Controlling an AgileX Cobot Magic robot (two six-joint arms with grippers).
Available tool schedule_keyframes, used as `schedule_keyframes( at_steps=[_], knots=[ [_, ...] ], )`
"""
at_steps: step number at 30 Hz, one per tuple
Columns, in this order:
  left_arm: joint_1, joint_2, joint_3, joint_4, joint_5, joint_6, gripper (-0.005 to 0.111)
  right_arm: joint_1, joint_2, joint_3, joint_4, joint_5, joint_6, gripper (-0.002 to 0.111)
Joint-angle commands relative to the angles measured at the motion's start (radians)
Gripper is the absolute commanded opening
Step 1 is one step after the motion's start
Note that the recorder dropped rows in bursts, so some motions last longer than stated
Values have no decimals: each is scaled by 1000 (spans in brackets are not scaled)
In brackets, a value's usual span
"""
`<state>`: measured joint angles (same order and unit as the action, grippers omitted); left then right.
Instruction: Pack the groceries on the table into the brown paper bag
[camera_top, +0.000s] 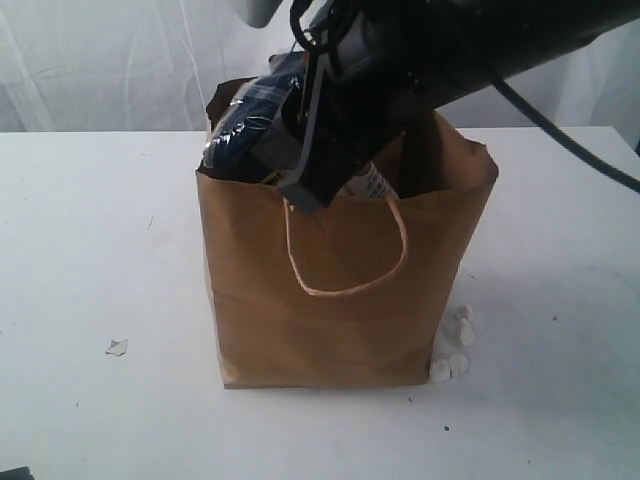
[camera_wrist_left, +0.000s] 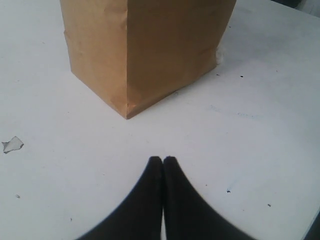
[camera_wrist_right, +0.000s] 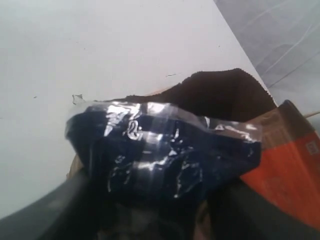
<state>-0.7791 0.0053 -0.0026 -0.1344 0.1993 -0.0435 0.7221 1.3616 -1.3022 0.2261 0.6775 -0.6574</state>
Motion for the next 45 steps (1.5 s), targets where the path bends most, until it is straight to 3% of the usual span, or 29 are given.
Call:
schedule_keyframes(
  at_steps=[1, 15, 25, 30, 35, 45],
  knots=[
    [0, -5, 3, -7, 5, 0, 0, -2, -8, -3, 6, -28, 8, 59],
    [0, -5, 3, -7, 5, 0, 0, -2, -14, -3, 2, -78, 8, 62],
    [0, -5, 3, -7, 5, 0, 0, -2, -19, -3, 6, 5, 8, 62],
    [0, -5, 3, -7, 5, 0, 0, -12, -34, -5, -55, -78, 11, 62],
    [0, -5, 3, -7, 5, 0, 0, -12, -44, -12, 3, 31, 33, 62],
    [0, -5, 3, -7, 5, 0, 0, -12, -47, -12, 18, 36, 35, 62]
  ],
)
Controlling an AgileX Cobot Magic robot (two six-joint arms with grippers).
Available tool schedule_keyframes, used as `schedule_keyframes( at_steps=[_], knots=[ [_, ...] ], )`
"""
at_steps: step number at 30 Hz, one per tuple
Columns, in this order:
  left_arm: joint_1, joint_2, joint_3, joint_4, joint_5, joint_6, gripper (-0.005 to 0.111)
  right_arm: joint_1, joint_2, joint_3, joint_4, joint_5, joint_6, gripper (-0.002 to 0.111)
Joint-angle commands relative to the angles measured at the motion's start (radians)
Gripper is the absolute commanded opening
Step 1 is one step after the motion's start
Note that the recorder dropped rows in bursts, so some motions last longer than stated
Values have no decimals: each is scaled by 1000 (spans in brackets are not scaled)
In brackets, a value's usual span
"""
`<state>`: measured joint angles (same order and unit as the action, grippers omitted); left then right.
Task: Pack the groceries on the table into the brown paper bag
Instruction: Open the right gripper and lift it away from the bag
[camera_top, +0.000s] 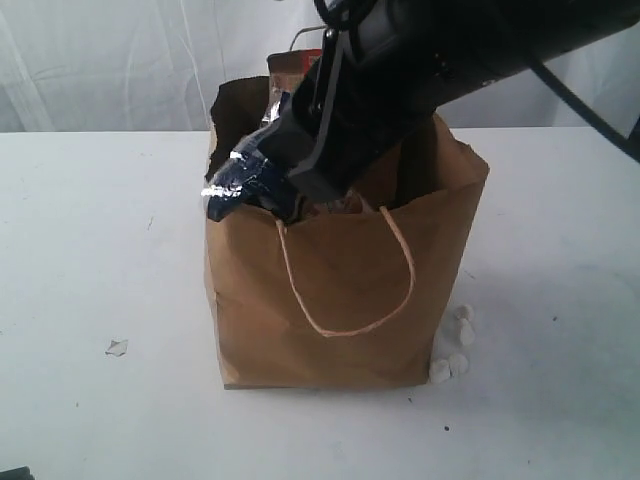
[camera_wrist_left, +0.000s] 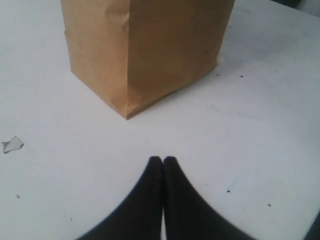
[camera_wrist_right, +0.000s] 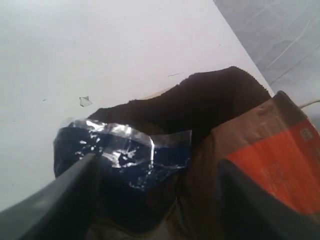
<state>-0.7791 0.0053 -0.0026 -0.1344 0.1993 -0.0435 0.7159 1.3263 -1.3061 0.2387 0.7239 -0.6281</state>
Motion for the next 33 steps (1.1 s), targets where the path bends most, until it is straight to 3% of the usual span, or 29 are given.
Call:
schedule_keyframes(
  at_steps=[1, 33],
  knots=[
    [0, -5, 3, -7, 5, 0, 0, -6, -11, -8, 6, -12, 6, 62],
    [0, -5, 3, -7, 5, 0, 0, -10, -41, -82, -59, -55, 111, 61]
  ],
)
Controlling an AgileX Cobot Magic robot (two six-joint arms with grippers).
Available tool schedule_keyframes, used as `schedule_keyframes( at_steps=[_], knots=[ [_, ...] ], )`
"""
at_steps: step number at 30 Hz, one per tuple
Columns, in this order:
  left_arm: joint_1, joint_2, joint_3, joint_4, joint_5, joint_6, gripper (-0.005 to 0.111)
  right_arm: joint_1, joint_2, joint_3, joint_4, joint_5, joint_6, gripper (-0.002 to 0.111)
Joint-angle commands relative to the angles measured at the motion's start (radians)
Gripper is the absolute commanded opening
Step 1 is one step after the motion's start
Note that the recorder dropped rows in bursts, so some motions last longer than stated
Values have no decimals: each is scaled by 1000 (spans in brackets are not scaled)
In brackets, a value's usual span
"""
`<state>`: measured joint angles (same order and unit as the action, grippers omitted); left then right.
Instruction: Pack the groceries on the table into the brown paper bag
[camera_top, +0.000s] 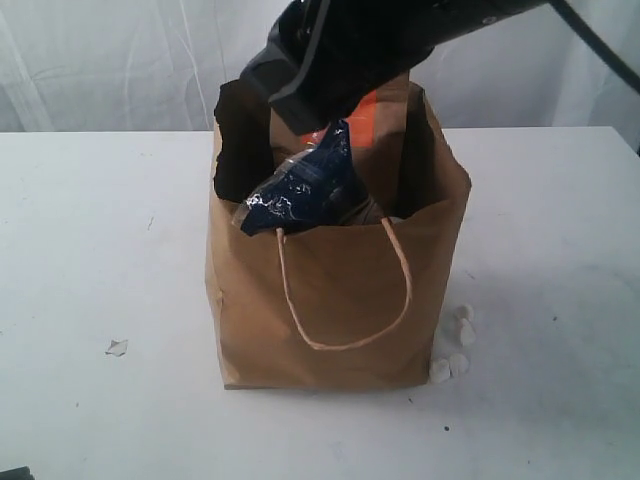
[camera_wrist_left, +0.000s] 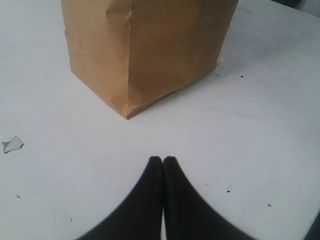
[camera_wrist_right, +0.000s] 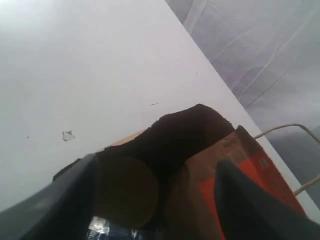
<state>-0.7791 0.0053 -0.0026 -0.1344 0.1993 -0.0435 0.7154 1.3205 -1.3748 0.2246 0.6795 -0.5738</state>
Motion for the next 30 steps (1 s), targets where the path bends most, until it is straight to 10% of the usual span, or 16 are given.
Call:
schedule_keyframes(
  at_steps=[1, 15, 30],
  knots=[
    [0, -5, 3, -7, 5, 0, 0, -9, -45, -13, -64, -10, 79, 61],
    [0, -5, 3, -7, 5, 0, 0, -41, -269, -8, -710, 305, 783, 55],
    [0, -5, 3, -7, 5, 0, 0, -41, -527, 278, -752, 515, 1001, 55]
  ],
)
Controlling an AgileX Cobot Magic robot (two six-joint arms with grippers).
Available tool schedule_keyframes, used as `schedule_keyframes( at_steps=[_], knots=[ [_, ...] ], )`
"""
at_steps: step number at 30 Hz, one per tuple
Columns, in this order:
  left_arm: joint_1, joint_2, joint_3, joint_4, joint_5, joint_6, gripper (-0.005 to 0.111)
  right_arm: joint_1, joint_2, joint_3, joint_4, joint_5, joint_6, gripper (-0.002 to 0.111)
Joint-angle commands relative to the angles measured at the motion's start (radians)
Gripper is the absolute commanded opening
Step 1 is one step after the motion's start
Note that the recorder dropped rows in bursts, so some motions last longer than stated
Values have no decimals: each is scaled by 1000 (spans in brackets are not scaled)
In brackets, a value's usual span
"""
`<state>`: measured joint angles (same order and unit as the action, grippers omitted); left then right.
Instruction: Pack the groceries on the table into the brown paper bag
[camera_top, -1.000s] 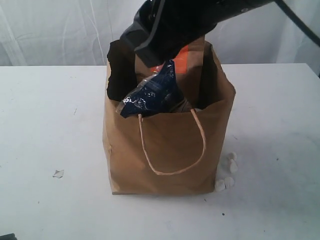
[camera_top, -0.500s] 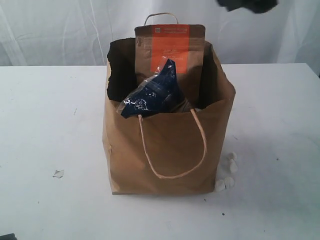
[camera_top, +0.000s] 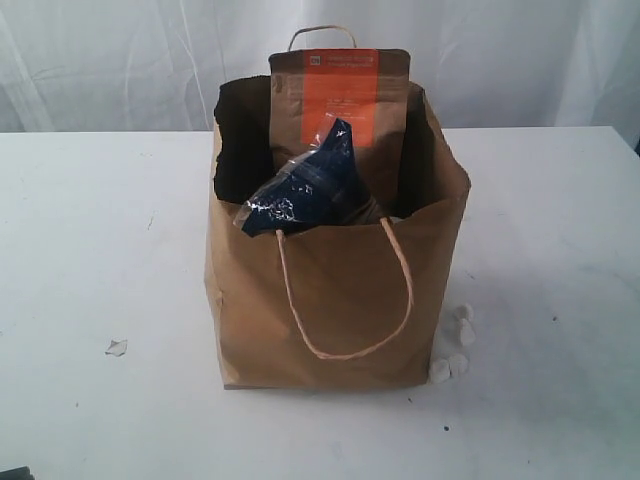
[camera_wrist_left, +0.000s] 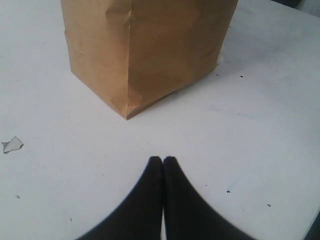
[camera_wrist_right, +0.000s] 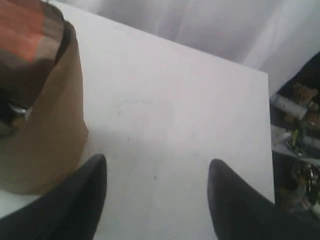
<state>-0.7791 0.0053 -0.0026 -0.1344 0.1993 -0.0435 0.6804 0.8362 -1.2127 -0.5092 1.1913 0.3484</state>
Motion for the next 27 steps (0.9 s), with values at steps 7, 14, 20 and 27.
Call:
schedule_keyframes(
  at_steps=[7, 14, 20, 27],
  knots=[
    [0, -5, 3, -7, 5, 0, 0, -17, -68, 351, -1, -106, 194, 55],
    [0, -5, 3, -7, 5, 0, 0, -136, -53, 558, 38, -460, 340, 55],
    [0, -5, 3, -7, 5, 0, 0, -316, 61, 638, 162, -639, 297, 55],
    [0, -5, 3, -7, 5, 0, 0, -440, 285, 642, 519, -864, -56, 55]
  ],
)
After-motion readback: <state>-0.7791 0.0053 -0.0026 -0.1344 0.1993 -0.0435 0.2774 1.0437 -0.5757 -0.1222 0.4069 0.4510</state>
